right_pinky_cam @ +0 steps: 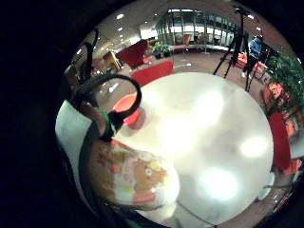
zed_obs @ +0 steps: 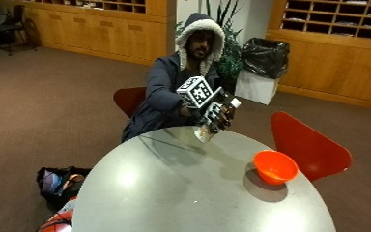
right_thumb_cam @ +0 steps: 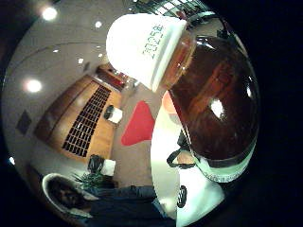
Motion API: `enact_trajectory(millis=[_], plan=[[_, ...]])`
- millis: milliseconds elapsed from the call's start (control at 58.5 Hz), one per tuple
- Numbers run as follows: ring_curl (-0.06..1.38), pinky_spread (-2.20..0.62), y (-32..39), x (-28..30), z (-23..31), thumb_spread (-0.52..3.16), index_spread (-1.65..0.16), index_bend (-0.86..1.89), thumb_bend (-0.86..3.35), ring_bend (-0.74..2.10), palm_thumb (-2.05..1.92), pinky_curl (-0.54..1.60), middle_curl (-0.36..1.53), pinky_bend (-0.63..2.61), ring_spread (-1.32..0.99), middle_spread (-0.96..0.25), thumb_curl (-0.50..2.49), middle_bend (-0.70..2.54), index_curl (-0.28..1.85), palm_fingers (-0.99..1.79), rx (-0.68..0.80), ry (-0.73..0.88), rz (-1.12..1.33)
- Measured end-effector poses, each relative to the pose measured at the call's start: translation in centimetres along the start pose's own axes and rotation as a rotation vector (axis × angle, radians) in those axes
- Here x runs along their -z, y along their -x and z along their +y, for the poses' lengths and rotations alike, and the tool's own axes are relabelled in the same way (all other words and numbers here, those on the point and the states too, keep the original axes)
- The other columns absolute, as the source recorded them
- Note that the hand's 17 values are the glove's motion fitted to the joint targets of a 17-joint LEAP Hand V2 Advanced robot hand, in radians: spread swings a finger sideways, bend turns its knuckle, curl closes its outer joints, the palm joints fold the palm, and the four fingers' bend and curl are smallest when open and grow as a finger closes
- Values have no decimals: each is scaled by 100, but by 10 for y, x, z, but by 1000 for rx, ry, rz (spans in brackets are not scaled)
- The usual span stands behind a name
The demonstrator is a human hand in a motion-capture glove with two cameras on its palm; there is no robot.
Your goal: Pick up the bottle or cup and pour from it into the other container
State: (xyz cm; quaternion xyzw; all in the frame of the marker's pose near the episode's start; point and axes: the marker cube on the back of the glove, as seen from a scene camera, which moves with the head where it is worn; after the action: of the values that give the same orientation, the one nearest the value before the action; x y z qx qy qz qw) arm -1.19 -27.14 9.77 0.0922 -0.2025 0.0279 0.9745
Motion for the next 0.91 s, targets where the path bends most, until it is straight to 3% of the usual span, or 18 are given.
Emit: enact_trajectory(millis=[256, 905], plan=[[46, -21, 21, -54, -33, 63, -24, 8, -3, 62, 94, 39, 52, 69, -12, -15, 64, 32, 21, 112, 5, 166, 211], [45, -19, 34, -116, -81, 65, -26, 8, -3, 58, 96, 38, 51, 64, -14, -18, 63, 29, 20, 110, 60, 318, 727]])
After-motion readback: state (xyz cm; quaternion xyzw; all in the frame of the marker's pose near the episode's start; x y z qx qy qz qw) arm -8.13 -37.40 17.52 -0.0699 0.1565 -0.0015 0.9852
